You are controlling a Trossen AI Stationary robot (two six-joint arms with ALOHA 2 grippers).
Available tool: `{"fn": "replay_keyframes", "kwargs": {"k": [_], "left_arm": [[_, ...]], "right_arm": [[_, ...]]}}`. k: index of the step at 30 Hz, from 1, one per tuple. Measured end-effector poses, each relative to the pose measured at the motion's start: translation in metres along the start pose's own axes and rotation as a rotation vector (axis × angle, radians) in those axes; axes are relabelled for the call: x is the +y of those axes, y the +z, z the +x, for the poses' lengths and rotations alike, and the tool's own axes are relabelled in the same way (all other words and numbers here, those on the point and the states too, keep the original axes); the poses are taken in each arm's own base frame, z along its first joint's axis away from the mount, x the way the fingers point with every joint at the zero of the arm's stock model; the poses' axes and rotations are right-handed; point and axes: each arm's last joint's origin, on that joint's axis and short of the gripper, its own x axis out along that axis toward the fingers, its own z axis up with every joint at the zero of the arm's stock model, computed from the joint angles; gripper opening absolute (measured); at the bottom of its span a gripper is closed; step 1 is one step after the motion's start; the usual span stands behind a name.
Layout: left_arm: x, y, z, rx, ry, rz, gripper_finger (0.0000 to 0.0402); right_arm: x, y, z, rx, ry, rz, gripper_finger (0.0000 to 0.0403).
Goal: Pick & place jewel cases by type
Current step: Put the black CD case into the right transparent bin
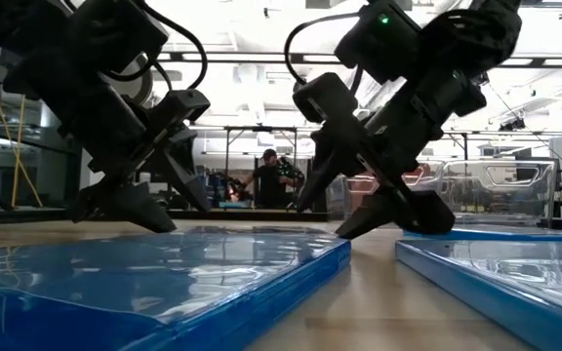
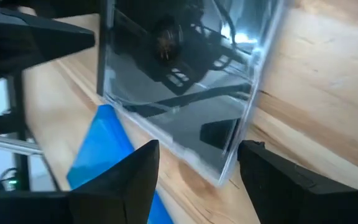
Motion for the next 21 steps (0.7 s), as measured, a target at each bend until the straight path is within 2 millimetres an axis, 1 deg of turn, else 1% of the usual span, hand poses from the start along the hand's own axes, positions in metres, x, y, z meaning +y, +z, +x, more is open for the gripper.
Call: {"fn": "replay_keyframes", "kwargs": {"k": [4,10,21], "left_arm": [[0.002,-0.002,0.004,-0.006,0.008,0.021,0.0236],[0.002,-0.002,0.004,-0.008,0.011,0.027,0.0236],[0.002,-0.002,0.004,-0.007,0.012,0.046,0.0236]], "right_arm": [[0.002,0.001,0.001,-0.026,0.067,0.005,0.0217],[0.009,0.002,0.000,-0.051,0.144,-0.008,0.0217],[0.017,0.001,-0.005,-0.088,0.199,-0.036,0.0217]]}}
